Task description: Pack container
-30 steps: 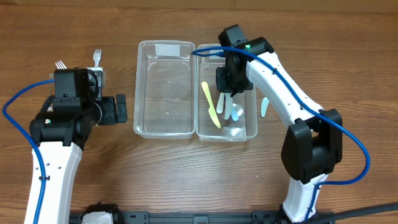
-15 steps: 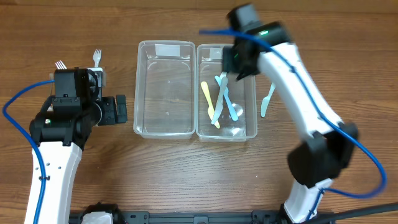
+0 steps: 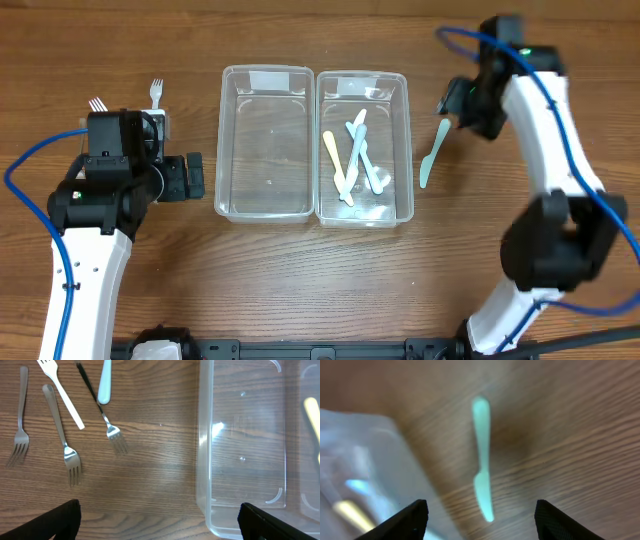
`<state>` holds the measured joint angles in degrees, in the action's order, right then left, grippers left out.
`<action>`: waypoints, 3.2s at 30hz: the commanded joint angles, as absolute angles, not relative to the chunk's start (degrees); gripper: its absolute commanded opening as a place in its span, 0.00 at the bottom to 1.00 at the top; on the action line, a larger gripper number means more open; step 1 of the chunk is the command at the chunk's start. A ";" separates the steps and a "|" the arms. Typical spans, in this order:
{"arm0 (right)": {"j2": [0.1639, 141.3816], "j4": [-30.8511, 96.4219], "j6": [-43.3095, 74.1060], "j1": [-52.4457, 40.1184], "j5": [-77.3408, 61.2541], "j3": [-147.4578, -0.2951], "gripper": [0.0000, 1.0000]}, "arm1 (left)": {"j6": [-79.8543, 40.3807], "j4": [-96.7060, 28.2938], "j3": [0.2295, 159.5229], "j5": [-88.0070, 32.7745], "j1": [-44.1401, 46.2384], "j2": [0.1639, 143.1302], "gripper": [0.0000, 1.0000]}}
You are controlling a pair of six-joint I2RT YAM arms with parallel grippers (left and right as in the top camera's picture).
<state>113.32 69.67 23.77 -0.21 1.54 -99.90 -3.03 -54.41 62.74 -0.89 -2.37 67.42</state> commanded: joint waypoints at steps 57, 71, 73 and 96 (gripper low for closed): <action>130.63 65.49 23.79 -0.30 -0.14 -98.24 0.04 | -2.98 -55.24 64.03 -1.54 -2.61 67.37 1.00; 110.37 73.36 14.96 -3.05 2.24 -111.63 0.04 | -3.01 -55.48 65.78 -1.54 -2.61 66.08 1.00; 106.15 74.08 13.41 -5.74 2.22 -111.79 0.04 | -3.01 -55.48 66.02 -1.56 -2.61 65.67 1.00; 104.12 63.24 13.17 -23.62 -0.58 -90.83 0.33 | -3.46 -57.01 66.17 -1.58 -2.61 62.81 1.00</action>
